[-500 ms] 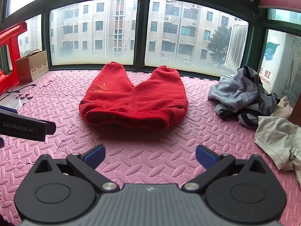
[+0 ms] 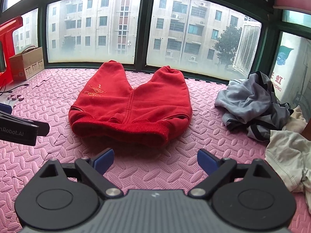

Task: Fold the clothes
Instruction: 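Move both tools toward the waistband of the red sweatpants, then close both tools on the waistband and lift the sweatpants up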

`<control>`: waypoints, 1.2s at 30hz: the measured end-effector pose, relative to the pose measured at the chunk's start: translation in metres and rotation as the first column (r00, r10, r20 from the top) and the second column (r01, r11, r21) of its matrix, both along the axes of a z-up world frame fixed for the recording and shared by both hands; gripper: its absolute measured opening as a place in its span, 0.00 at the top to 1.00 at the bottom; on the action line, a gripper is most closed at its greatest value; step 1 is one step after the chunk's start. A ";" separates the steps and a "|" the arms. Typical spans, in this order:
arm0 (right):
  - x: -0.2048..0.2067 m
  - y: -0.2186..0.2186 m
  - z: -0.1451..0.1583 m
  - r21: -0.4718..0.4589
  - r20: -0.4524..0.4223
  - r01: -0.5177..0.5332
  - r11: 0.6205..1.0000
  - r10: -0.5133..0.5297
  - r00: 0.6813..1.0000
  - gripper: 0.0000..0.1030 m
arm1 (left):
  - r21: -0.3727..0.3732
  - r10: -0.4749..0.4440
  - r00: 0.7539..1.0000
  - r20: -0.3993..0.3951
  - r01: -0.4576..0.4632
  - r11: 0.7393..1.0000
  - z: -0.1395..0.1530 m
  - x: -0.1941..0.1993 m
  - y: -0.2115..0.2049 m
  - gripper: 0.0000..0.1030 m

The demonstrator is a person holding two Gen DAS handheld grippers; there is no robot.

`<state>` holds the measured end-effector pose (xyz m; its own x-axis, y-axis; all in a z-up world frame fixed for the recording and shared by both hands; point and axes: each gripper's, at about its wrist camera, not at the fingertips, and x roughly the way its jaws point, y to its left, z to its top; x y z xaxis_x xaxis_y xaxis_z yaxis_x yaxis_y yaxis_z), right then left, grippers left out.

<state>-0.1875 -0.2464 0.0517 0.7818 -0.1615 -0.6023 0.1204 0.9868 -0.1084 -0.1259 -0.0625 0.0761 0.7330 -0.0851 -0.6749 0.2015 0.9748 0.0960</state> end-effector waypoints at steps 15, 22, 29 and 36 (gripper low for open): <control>0.022 -0.020 -0.021 0.035 -0.052 0.044 0.998 -0.043 0.998 0.14 | -0.010 -0.025 0.999 -0.037 0.025 1.000 -0.017 0.022 -0.016 0.00; 0.028 -0.026 -0.015 0.037 -0.036 0.051 0.998 -0.050 0.998 0.14 | -0.003 -0.045 0.998 -0.051 0.045 0.999 -0.018 0.030 -0.022 0.00; 0.048 -0.030 -0.016 0.010 -0.041 0.025 1.000 -0.024 0.999 0.20 | 0.018 -0.099 0.994 -0.041 0.099 0.995 -0.017 0.041 -0.035 0.00; 0.062 -0.037 -0.021 0.026 -0.077 -0.002 1.000 0.004 0.997 0.24 | 0.033 -0.167 0.985 -0.048 0.168 0.985 -0.024 0.046 -0.042 0.00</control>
